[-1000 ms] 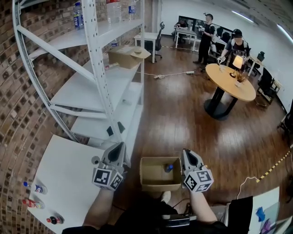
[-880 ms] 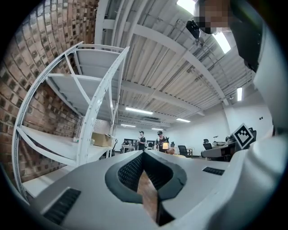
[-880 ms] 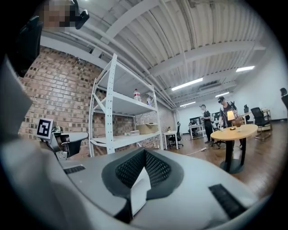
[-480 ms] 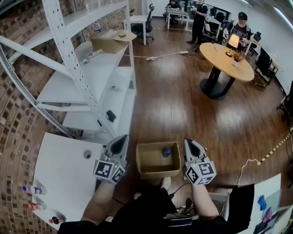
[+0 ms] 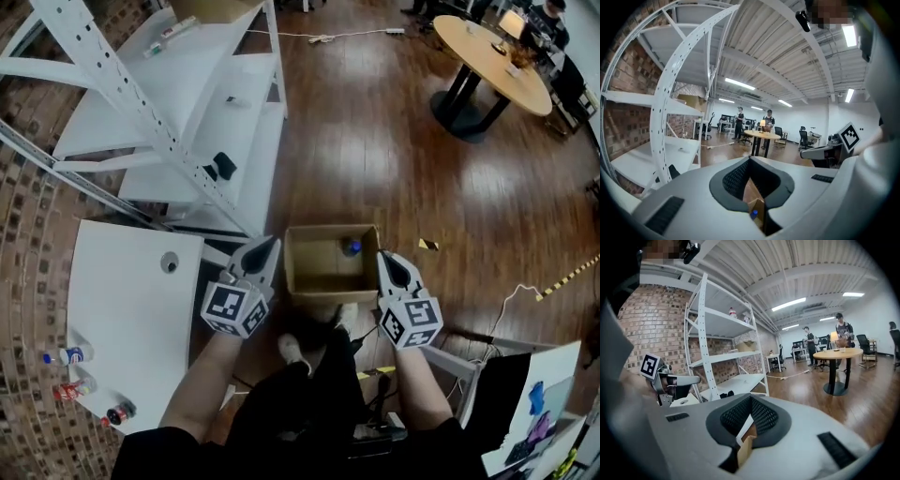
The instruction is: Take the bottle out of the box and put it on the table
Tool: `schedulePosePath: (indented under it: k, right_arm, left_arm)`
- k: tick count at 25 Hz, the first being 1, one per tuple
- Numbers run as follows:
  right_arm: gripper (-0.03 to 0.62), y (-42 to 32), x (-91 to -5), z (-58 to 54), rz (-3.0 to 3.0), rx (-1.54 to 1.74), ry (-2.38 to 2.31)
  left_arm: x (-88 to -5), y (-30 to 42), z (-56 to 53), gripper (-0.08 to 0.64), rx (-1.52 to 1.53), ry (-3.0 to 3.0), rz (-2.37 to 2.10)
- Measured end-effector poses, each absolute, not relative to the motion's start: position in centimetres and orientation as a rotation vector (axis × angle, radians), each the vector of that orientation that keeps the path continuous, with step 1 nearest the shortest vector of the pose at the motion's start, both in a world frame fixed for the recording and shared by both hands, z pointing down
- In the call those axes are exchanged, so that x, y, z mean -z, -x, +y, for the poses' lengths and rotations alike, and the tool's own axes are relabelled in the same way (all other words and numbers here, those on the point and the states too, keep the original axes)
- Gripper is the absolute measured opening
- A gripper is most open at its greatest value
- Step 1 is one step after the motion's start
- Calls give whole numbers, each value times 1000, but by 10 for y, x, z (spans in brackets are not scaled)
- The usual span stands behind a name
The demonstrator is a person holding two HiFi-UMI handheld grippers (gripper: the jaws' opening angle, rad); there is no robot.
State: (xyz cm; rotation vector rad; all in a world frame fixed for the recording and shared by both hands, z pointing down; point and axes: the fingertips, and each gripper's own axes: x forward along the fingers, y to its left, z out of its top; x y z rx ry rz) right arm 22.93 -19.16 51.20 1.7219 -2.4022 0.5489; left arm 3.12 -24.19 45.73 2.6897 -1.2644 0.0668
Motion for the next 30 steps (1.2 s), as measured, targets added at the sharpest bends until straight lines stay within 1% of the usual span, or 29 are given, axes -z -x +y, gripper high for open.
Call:
schedulePosePath:
  k: [4,9,15,19,24,30]
  right_arm:
    - [2,-221,-547,-208,-2365,-583,-1637]
    - [2,-227,-562,-227,-2339,-595,-1593]
    - [2,-240,-587,-258,-2331,-643,-1546]
    - [2,-242,-613,-289,-2348,-608,-1482]
    - [2,-254,-666,-324,-2374,-512,-1528]
    - [2,-251,-797,-349,-2394,-351,-1534]
  left_arm:
    - [-490,-37,-257,5,-118,-2645,-1232]
    - [-510,-43,-266,5,-135,-2591,-1222]
    - [-531,-67,-291,5,-175,-2576,-1222]
    - [-560,-82,-317,5,-202,-2568,-1225]
    - [-637,-105,-344,5,-198,-2610,-1161]
    - [-784,-133,-352,5,-249,-2710,-1043]
